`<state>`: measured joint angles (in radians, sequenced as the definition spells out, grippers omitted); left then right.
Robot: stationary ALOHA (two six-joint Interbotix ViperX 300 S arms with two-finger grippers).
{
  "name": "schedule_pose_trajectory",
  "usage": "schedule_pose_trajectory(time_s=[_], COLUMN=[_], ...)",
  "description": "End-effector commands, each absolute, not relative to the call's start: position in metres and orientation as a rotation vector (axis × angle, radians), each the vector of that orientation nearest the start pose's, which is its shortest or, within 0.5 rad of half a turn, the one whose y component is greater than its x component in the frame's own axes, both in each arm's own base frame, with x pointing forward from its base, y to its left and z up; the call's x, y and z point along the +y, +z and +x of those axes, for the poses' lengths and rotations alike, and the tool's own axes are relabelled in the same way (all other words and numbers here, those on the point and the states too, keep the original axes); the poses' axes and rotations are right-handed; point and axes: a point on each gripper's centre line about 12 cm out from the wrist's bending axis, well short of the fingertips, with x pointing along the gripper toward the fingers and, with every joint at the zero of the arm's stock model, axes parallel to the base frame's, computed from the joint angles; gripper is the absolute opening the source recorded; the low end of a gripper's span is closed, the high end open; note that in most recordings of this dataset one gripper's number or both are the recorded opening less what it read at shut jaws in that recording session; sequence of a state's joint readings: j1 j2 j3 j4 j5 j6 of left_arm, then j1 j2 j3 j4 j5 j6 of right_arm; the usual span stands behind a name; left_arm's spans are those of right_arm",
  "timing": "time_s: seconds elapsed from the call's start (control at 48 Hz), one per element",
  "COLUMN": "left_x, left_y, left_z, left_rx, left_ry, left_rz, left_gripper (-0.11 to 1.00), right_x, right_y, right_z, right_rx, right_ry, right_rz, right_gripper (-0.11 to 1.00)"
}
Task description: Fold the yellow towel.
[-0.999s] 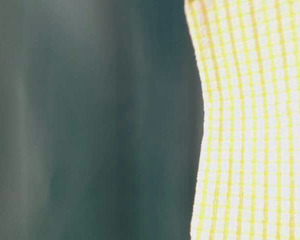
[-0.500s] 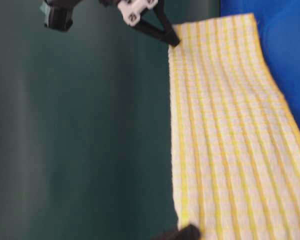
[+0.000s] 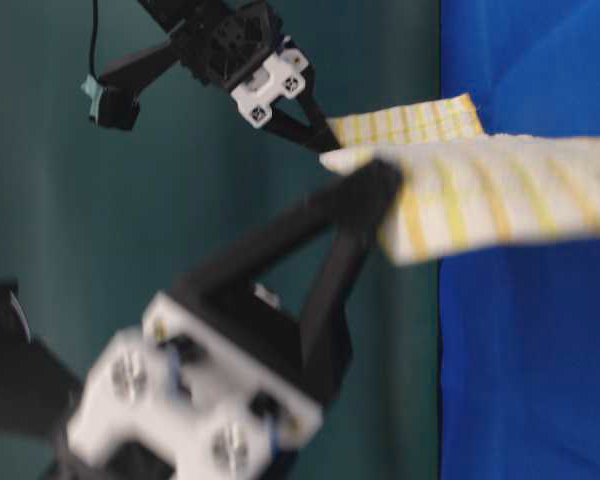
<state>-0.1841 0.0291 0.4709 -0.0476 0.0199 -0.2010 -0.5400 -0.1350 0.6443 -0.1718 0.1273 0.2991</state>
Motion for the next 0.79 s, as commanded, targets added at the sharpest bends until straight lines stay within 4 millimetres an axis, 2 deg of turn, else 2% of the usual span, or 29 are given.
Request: schedule_pose_trajectory(time_s=[0.0,0.187,0.396,0.77], left_x=[-0.099,-0.105,-0.11,-0.111], left_y=[0.244,0.241,0.238,0.236], left_z=[0.439,0.465,0.485,0.491], left_rx=[0.477,0.463,0.45,0.439], left_ry=[-0.163,-0.174,-0.181,-0.187], left_rz=[-0.181,-0.149,-0.122,-0.102], left_gripper=[0.02,0.02,0.02,0.02], right_x=[-0.208,-0.211,-0.212,-0.213], right_y=[0.231,0.231,0.23,0.227], right_z=[0.324,0.323,0.321,0.318], right_rx=[0.544,0.55,0.56,0.59], right_ry=[-0.601,-0.606,-0.61,-0.615], right_rz=[0.263,0.251,0.244,0.233], right_gripper=[0.02,0.02,0.02,0.02])
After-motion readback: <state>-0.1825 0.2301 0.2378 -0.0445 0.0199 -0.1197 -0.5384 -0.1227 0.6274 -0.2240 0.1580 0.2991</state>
